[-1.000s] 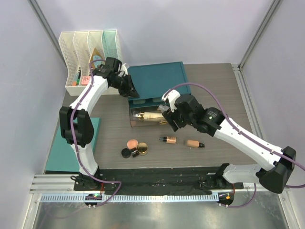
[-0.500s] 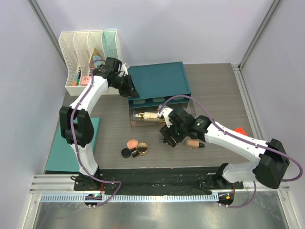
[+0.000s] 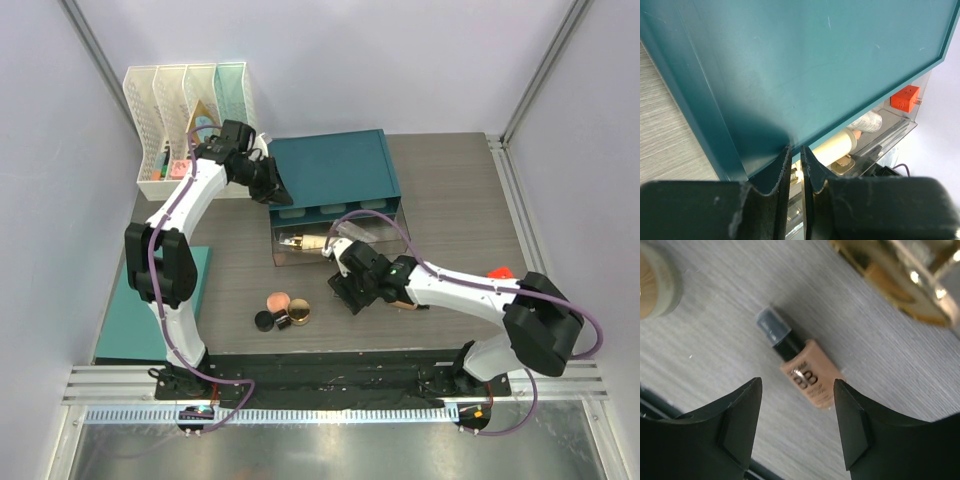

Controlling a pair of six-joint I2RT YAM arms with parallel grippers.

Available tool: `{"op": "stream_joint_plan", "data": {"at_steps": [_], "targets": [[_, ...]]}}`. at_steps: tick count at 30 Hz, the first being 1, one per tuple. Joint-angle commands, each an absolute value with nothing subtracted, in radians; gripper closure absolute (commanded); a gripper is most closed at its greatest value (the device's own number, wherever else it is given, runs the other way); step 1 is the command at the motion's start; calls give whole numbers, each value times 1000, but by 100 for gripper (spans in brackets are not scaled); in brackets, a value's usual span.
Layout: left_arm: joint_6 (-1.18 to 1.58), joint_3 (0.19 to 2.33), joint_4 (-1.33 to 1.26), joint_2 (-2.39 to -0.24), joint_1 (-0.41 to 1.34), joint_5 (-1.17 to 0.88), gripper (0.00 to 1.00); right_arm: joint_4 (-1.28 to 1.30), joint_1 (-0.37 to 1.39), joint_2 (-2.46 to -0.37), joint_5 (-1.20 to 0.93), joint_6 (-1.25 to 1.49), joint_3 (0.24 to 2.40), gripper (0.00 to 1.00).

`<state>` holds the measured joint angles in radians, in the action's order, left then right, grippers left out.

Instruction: Organize the makeup

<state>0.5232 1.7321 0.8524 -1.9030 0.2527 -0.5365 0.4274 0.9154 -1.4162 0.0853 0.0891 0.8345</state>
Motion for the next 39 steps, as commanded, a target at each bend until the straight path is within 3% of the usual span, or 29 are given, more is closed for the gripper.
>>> {"op": "stream_joint_plan", "data": {"at_steps": [1,14,21,28,39], "targets": [[480,1687,945,-1979,255,-428,85,321,922,-1477,141,118,841,36],[477,1689,950,-1974,255,-426,85,373,985,-1522,140,156,838,49],[479,1680,945,-1967,255,-426,84,403,1048,-1499,204,202,838,44],[482,1672,942,-1959,255,-430,84,428,1063,-1459,230,221,839,29],[482,1651,931,-1944,255,-431,84,442,1144,-1494,206,293,819,34]]}}
